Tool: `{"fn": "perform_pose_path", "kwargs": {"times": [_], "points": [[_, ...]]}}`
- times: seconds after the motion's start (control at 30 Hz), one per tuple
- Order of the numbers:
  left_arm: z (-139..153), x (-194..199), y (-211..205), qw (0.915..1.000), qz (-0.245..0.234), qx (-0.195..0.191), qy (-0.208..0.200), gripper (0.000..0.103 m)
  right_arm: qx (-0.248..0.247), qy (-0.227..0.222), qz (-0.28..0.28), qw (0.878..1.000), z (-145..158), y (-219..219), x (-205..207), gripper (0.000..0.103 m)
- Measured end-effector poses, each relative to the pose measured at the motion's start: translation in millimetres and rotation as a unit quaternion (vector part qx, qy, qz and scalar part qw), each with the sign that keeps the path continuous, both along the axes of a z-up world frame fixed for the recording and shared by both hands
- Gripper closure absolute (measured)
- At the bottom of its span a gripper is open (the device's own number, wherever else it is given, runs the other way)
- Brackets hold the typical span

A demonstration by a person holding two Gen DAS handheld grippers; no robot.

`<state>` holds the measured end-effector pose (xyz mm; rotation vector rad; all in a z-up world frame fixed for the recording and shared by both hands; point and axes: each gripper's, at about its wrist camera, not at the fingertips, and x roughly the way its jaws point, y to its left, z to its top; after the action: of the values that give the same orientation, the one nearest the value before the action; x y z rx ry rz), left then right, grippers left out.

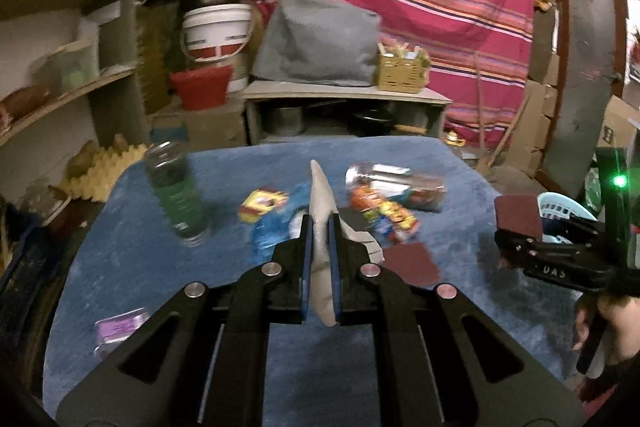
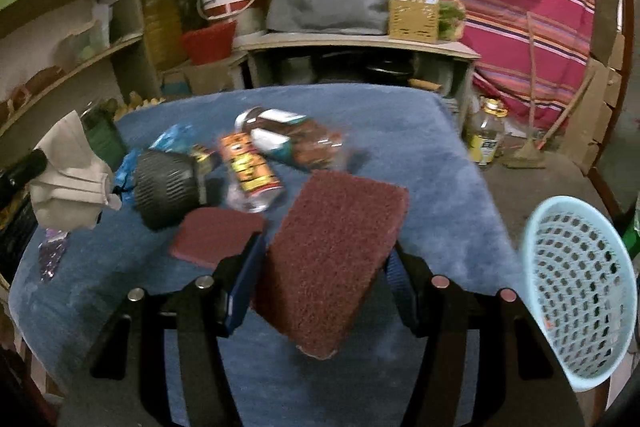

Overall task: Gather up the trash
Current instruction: 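Carry the mask and maroon pad over the light-blue basket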

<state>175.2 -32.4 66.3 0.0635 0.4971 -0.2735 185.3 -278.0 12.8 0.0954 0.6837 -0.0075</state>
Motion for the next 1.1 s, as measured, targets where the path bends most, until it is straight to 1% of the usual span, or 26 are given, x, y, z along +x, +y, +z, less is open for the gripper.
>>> {"fn": "perform_pose_path", "kwargs": {"times": [0.17, 0.27, 0.43, 0.53, 0.67, 0.8, 0.9, 1.1], "points": [[-1, 2, -55, 0.9992, -0.034, 0.022, -0.005, 0.096, 0.003, 0.002, -0.022, 1.000, 2, -41, -5, 0.044], [-5, 6, -82, 0.9986, -0.052, 0.013, 0.006, 0.096, -0.011, 0.001, -0.037, 0.999, 3, -64, -8, 0.044], [-13, 9, -133, 0.9965, -0.082, 0.008, 0.014, 0.096, -0.029, -0.004, -0.070, 0.997, 6, -107, -24, 0.044], [-17, 12, -165, 0.9944, -0.104, 0.000, 0.022, 0.096, -0.023, -0.006, -0.094, 0.995, 6, -135, -36, 0.044], [-22, 6, -209, 0.9909, -0.133, 0.008, 0.021, 0.096, -0.011, -0.013, -0.131, 0.991, 7, -177, -54, 0.044], [-25, -3, -243, 0.9877, -0.155, 0.013, 0.020, 0.096, -0.007, -0.020, -0.155, 0.988, 6, -210, -70, 0.044], [-27, -6, -264, 0.9855, -0.167, 0.014, 0.023, 0.096, -0.009, -0.016, -0.172, 0.985, 1, -232, -81, 0.044], [-30, -14, -296, 0.9811, -0.191, 0.016, 0.025, 0.096, 0.003, -0.003, -0.184, 0.983, -13, -258, -89, 0.043]]}}
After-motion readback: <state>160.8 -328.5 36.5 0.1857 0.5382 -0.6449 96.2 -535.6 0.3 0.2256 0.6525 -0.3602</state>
